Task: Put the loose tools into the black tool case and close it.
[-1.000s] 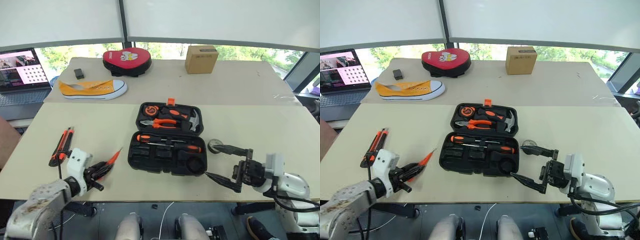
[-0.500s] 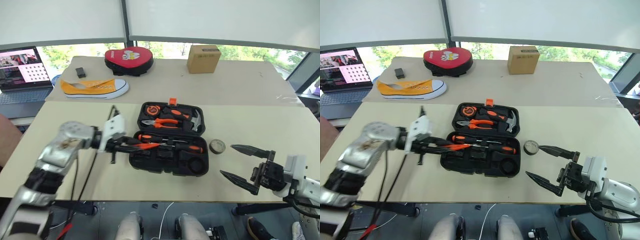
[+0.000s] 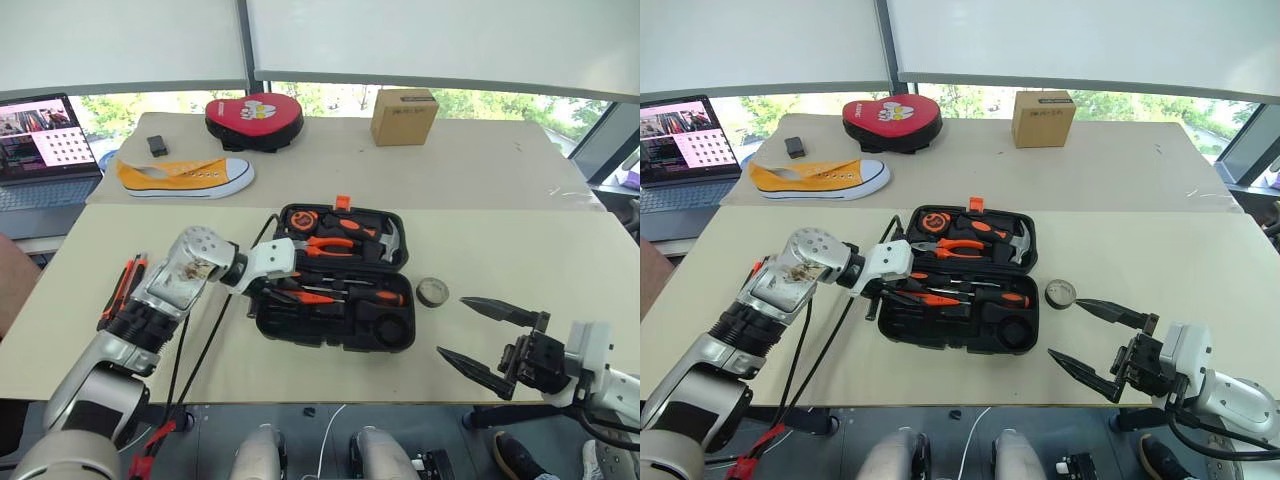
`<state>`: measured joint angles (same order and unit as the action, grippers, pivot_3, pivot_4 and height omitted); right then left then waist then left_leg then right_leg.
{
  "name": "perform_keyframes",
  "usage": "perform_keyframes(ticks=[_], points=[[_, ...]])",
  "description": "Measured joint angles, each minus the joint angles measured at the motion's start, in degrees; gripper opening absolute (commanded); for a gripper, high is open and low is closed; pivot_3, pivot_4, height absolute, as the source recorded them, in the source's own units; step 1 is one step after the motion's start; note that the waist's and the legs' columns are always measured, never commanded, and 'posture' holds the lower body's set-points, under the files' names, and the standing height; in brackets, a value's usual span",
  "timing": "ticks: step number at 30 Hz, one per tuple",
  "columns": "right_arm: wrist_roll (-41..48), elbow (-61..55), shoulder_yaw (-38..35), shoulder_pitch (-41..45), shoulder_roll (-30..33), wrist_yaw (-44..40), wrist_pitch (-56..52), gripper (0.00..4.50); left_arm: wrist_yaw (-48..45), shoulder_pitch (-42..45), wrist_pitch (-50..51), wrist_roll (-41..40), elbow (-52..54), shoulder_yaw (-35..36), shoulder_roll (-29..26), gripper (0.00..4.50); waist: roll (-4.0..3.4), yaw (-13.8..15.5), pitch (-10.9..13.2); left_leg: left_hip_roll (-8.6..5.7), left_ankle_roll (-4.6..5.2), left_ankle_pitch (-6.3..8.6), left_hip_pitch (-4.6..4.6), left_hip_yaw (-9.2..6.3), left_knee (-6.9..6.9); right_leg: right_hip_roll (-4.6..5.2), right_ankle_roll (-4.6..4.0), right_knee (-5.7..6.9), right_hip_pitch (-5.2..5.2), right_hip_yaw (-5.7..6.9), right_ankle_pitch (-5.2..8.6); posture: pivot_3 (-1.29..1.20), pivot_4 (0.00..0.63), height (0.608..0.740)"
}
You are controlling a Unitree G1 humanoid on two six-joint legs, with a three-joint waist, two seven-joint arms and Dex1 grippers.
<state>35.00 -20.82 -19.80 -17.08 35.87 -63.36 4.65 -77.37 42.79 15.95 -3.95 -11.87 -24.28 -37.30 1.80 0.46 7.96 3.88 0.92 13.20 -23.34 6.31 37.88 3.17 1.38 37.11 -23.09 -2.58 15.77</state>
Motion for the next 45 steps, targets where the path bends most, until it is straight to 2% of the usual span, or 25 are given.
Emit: perform_keyframes(ticks=[8,10,11,12,16,22,27,28,29,36,45], points=[[0.0,0.0,0.0,0.2,0.0,0.3,0.0,4.50,0.1,0.2,-1.2,2.5,-1.1,-0.5,1.5,0.46,0.00,0.2,0.0,0.00,0.00,0.00,0.03,0.00,0.00,0.00,0.01,0.00,0.05,0.00,0.00,0.00,0.150,0.740],[0.0,0.0,0.0,0.1,0.0,0.3,0.0,4.50,-0.3,0.4,-2.0,2.7,-1.6,-0.5,1.7,1.48,-0.01,0.2,0.0,-0.01,0.00,0.00,0.05,0.00,0.00,0.01,0.01,0.00,0.06,0.00,0.01,0.00,0.150,0.740],[0.0,0.0,0.0,0.1,0.0,0.3,0.0,4.50,-0.4,0.3,-2.1,3.0,-1.9,-0.6,1.7,1.64,-0.01,0.2,0.0,-0.01,0.00,0.00,0.05,0.00,0.00,0.01,0.01,0.00,0.06,0.00,0.01,0.00,0.150,0.740],[-0.1,0.0,0.1,0.1,0.0,0.3,0.0,4.50,-0.4,0.3,-2.2,3.0,-2.2,-0.5,2.1,2.12,-0.01,0.1,0.0,-0.01,0.00,0.00,0.04,0.00,0.00,0.00,0.01,0.01,0.05,0.00,0.01,0.00,0.150,0.740],[-0.4,0.0,0.7,0.3,-0.2,0.6,0.0,4.50,-1.1,-1.4,-4.7,1.0,-4.5,0.8,4.8,3.57,-0.01,0.2,0.0,0.00,0.00,-0.01,0.02,-0.01,0.02,0.00,0.01,0.05,0.02,0.01,0.00,0.00,0.150,0.740],[-0.7,0.0,1.6,0.8,-0.6,1.5,0.0,4.50,-1.1,-1.9,-4.8,-7.1,-3.7,9.8,5.9,3.57,-0.01,0.2,0.0,-0.02,0.04,0.01,-0.11,-0.10,0.22,0.04,0.05,0.08,0.02,0.07,-0.01,0.00,0.150,0.740],[-1.2,0.0,3.3,1.2,-0.9,1.9,0.0,4.50,-1.3,-3.8,-5.6,-9.3,-4.1,12.5,5.6,3.57,-0.01,0.2,0.0,0.00,0.04,0.01,-0.10,-0.10,0.22,0.01,0.05,0.09,0.02,0.08,-0.01,0.00,0.150,0.740],[-1.2,0.0,3.5,1.3,-1.0,2.1,0.0,4.50,-1.0,-4.4,-5.7,-9.7,-4.3,13.0,6.1,3.05,-0.01,0.2,0.0,-0.01,0.04,0.01,-0.10,-0.10,0.22,0.02,0.05,0.09,0.02,0.08,-0.02,0.00,0.150,0.740],[-1.3,0.0,3.6,1.5,-1.1,2.2,0.0,4.50,-0.7,-4.6,-5.9,-9.7,-4.9,13.1,6.3,2.91,-0.01,0.2,0.0,-0.01,0.04,0.01,-0.09,-0.10,0.22,0.02,0.05,0.09,0.02,0.08,-0.02,0.00,0.150,0.740],[-2.1,0.3,4.1,2.9,-1.0,2.5,0.0,4.50,2.4,-7.1,-11.0,-4.9,-9.8,11.3,7.6,0.18,-0.01,0.2,0.0,-0.02,0.05,0.02,-0.11,-0.09,0.27,0.02,0.07,0.08,0.03,0.08,-0.03,0.00,0.150,0.740],[-2.7,1.1,3.4,2.9,-0.9,2.9,0.3,4.50,4.3,-9.1,-12.4,-4.1,-8.6,11.0,7.6,0.18,-0.07,0.3,0.0,-0.02,0.07,0.03,0.24,-0.10,0.27,0.04,0.07,0.06,0.44,0.12,-0.03,0.00,0.150,0.740]])
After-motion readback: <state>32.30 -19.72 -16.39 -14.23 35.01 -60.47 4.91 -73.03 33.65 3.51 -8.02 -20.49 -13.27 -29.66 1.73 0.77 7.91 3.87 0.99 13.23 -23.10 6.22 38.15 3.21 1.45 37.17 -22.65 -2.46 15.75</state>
